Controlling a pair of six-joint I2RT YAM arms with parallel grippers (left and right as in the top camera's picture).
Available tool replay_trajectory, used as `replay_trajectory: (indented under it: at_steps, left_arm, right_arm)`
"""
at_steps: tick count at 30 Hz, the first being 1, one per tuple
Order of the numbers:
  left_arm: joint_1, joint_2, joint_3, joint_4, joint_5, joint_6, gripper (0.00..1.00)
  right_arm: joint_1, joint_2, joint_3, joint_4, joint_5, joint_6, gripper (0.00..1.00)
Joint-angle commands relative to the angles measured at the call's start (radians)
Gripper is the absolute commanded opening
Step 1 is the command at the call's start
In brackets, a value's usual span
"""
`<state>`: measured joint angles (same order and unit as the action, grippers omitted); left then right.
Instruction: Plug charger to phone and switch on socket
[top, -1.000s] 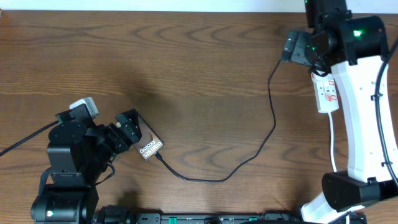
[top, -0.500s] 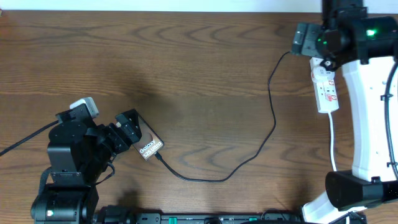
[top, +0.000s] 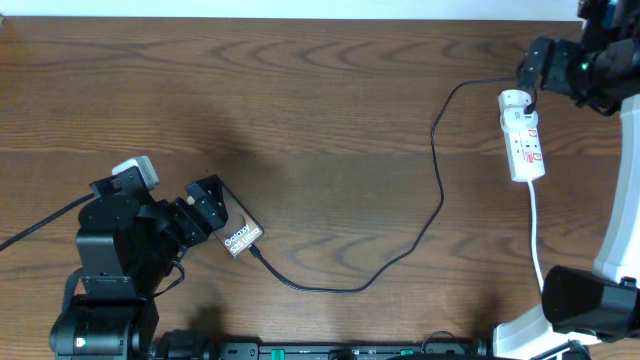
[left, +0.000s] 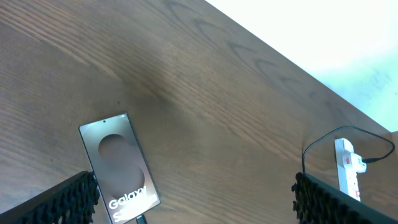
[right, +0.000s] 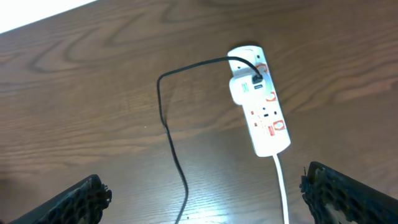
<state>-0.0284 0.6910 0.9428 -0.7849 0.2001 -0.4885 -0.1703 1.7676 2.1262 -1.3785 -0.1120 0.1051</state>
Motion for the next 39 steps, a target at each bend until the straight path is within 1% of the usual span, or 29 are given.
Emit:
replay_trajectory:
  at_steps: [1,9,15,20,24,27,33,39]
  left_arm:
    - [-0.002,0.000,0.019,0.000,-0.003,0.024,0.98]
    - [-0.002,0.000,0.019,0.000,-0.003,0.024,0.98]
    - [-0.002,0.000,0.019,0.000,-0.002,0.024,0.98]
    - [-0.002,0.000,0.019,0.000,-0.002,0.024,0.98]
    - [-0.002,0.000,0.019,0.000,-0.002,0.024,0.98]
    - [-0.002,0.000,0.019,0.000,-0.003,0.024,0.98]
    - [-0.002,0.000,0.019,0.000,-0.002,0.024,0.98]
    - [-0.002,0.000,0.019,0.000,-0.003,0.024,0.98]
  right_arm:
    - [-0.014,-0.010,-0.045,0.021,-0.060,-0.043,0.99]
    - [-0.015,-0.010,-0.201,0.133,-0.092,-0.039,0.99]
    - [-0.019,-0.010,-0.268,0.173,-0.095,-0.039,0.99]
    - [-0.039,-0.010,-0.314,0.193,-0.024,-0.015,0.99]
    - [-0.059,-0.010,-0.360,0.241,-0.021,-0.013,0.99]
    - [-0.071,-0.010,-0.413,0.302,-0.021,-0.014,0.99]
    - [-0.087,-0.010,-0.532,0.476,-0.021,-0.043,0.99]
    - [-0.098,-0.010,-0.595,0.592,-0.001,-0.043,0.99]
